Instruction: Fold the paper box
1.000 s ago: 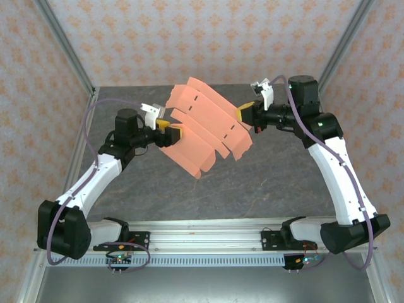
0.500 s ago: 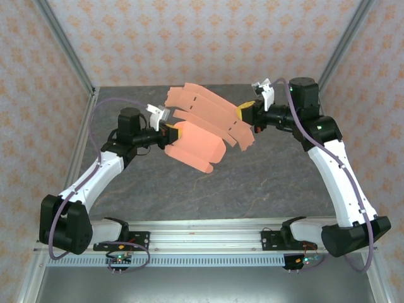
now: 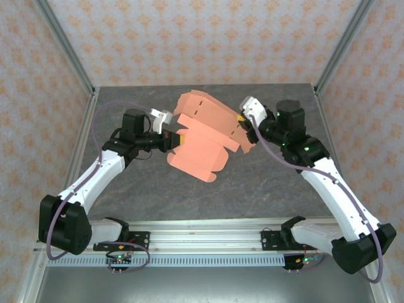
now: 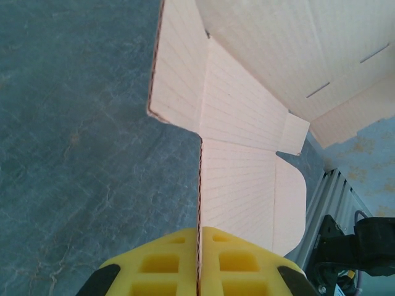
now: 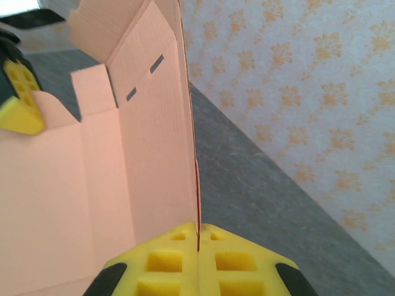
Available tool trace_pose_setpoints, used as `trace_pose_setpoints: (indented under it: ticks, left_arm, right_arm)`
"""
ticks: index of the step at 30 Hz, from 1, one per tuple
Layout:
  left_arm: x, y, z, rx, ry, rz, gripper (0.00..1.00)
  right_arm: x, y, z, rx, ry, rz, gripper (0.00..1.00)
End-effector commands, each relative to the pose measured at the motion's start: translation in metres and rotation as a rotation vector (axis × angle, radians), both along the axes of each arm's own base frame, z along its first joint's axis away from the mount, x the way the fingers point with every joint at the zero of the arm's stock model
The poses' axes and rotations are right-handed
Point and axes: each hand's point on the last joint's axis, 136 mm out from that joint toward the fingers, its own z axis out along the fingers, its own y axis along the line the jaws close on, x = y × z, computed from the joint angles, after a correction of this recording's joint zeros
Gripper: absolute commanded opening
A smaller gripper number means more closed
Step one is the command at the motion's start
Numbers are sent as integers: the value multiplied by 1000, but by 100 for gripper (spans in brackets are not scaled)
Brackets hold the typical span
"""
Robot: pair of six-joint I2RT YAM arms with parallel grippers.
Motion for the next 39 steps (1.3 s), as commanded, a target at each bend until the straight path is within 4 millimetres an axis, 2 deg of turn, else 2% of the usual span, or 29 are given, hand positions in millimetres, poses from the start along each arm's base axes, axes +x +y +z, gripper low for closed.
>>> trace_pose_setpoints:
  ticks: [1,7,14,19,22,25,28,30,36,39]
  left_arm:
    - [11,4,23,-13,-25,53,0]
    - [18,3,26,-12,-9,65,0]
    - [27,3,23,-7,21,86,0]
    - [27,1,28,-25,22,82,0]
    - [24,1,29,-14,14,74,0]
    - [20,3,27,12,8,63,0]
    - [13,3,24,46,-2,41,0]
    - [8,4,19,78,-5,30,0]
    - [-7,0,11,168,-24,-19,0]
    - [-13,-5,10,185,-32,-43,0]
  right_arm:
    - [17,-19,-20,-179,-85,-133,0]
    - [21,-17,-36,-368,-217,-193,0]
    - [23,-16,-43,-485,-381,-229,0]
    - [32,-14,-48,-518,-407,-271,0]
    - [33,-8,-51,-465,-352,-255,0]
    - [32,-1,-49,-358,-225,-195,1]
    - [32,2,-45,-273,-92,-141,6]
    - [32,7,-50,-263,-11,-101,10]
    - [36,5,-44,-228,100,-77,19]
    - [39,2,-44,-210,147,-57,20]
